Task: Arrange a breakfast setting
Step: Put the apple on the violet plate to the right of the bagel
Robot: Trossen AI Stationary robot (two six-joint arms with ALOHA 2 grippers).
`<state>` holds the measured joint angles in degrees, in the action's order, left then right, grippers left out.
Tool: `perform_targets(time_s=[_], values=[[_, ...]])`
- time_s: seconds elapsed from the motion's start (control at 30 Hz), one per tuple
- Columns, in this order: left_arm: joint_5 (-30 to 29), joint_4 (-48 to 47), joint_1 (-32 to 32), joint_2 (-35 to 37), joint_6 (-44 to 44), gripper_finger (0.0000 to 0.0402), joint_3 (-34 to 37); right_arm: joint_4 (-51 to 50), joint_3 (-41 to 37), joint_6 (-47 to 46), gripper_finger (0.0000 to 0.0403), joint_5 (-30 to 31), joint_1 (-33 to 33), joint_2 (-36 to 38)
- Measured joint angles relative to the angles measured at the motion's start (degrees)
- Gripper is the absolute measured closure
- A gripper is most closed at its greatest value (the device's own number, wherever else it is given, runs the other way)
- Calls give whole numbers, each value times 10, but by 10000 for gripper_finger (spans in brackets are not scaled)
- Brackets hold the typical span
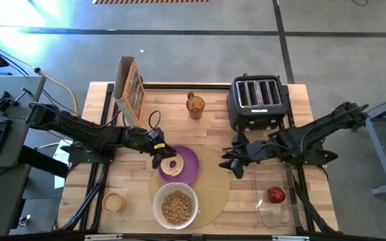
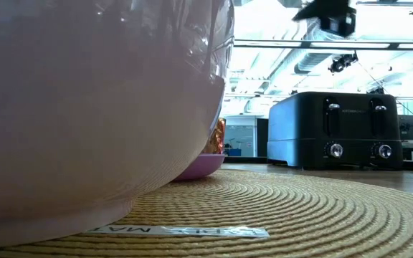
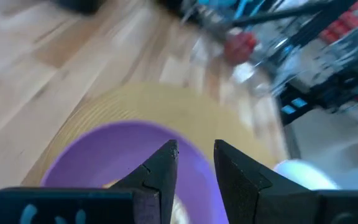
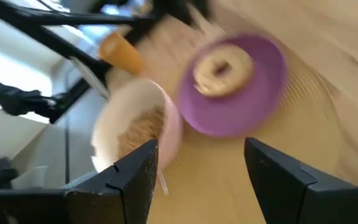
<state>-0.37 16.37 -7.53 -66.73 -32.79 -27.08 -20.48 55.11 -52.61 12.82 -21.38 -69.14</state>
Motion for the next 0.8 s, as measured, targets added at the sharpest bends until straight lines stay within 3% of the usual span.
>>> perform_targets(time_s=[0.2,0.47,0.6,0.8], values=[[3,22,0,26,2,307,0,-136,0,-128,182,-15,-24,19],[2,19,0,50,5,307,0,-232,0,-263,182,-57,-61,40],[2,16,0,53,5,307,0,-262,0,-282,182,-102,-74,40],[2,11,0,53,5,307,0,-309,0,-311,182,-108,-77,40]])
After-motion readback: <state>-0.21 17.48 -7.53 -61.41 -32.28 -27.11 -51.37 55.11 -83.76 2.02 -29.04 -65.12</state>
